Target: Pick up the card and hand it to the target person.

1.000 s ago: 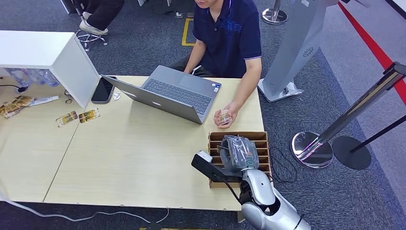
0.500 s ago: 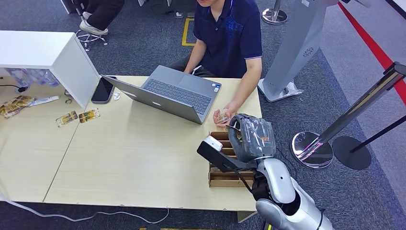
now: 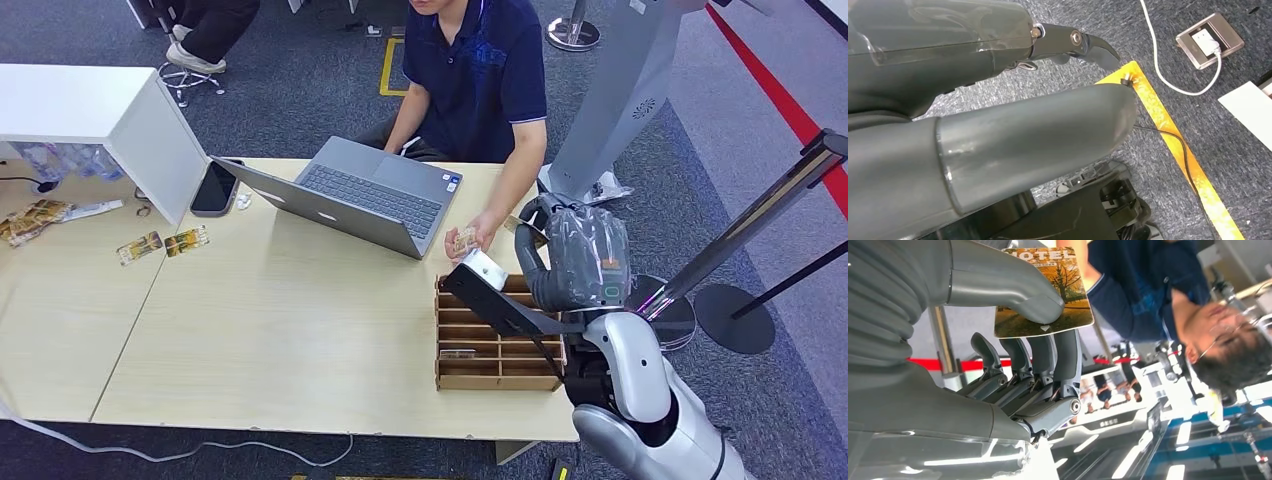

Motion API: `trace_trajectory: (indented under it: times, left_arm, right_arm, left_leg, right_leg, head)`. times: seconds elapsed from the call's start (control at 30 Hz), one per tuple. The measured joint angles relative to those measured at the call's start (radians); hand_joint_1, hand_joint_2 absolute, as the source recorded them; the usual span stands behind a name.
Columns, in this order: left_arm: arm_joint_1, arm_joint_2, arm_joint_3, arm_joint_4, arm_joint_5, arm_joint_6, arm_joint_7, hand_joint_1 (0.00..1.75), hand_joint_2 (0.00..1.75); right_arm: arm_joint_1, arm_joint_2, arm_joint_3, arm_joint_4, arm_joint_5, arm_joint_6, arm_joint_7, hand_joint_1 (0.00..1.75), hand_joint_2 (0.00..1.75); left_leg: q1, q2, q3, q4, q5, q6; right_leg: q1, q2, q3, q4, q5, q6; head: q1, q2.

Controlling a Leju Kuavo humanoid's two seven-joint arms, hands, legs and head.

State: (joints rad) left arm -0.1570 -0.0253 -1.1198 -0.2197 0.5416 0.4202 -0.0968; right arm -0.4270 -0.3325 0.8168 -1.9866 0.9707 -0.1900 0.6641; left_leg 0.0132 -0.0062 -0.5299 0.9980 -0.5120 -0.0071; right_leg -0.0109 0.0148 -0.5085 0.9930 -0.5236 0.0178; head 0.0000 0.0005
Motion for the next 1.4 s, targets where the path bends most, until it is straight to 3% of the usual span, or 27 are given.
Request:
trace_trajectory:
  times: [0.13, 0.37, 0.7, 1.03, 1.4]
  left_arm:
    - [-0.011, -0.002, 0.000, 0.000, -0.021, -0.009, 0.018, 0.00, 0.00]
    - [-0.033, -0.006, -0.001, 0.000, -0.049, -0.025, 0.044, 0.00, 0.00]
    - [-0.048, -0.011, -0.004, 0.000, -0.067, -0.032, 0.055, 0.00, 0.00]
    - [-0.050, -0.012, -0.004, 0.000, -0.069, -0.035, 0.055, 0.00, 0.00]
    - [-0.049, -0.012, -0.004, 0.000, -0.067, -0.035, 0.054, 0.00, 0.00]
  right_arm:
    - [-0.026, -0.005, -0.008, 0.023, -0.001, 0.014, 0.015, 1.39, 1.75]
    - [-0.050, -0.006, -0.004, 0.209, -0.049, 0.011, 0.011, 1.44, 1.75]
    - [-0.058, 0.036, 0.022, 0.447, -0.056, -0.022, -0.014, 1.45, 1.75]
    - [-0.083, 0.082, 0.047, 0.514, -0.030, -0.061, -0.033, 1.45, 1.75]
    - [-0.096, 0.094, 0.060, 0.525, 0.010, -0.090, -0.036, 1.46, 1.75]
  left_leg:
    - [0.000, 0.000, 0.000, 0.000, 0.000, 0.000]
    - [0.000, -0.001, -0.001, 0.000, 0.000, 0.000]
    - [0.000, -0.001, -0.001, 0.000, 0.000, 0.000]
    - [0.000, -0.001, -0.001, 0.000, 0.000, 0.000]
    - [0.000, -0.001, -0.001, 0.000, 0.000, 0.000]
  right_leg:
    - [0.000, 0.000, 0.000, 0.000, 0.000, 0.000]
    - [0.000, -0.002, 0.000, 0.000, 0.000, 0.000]
    - [0.000, -0.002, 0.000, 0.000, 0.000, 0.000]
    - [0.000, -0.002, 0.000, 0.000, 0.000, 0.000]
    - [0.000, -0.002, 0.000, 0.000, 0.000, 0.000]
  head:
    - [0.000, 0.000]
    - [0.000, 0.000]
    - [0.000, 0.000]
    - [0.000, 0.000]
    - [0.000, 0.000]
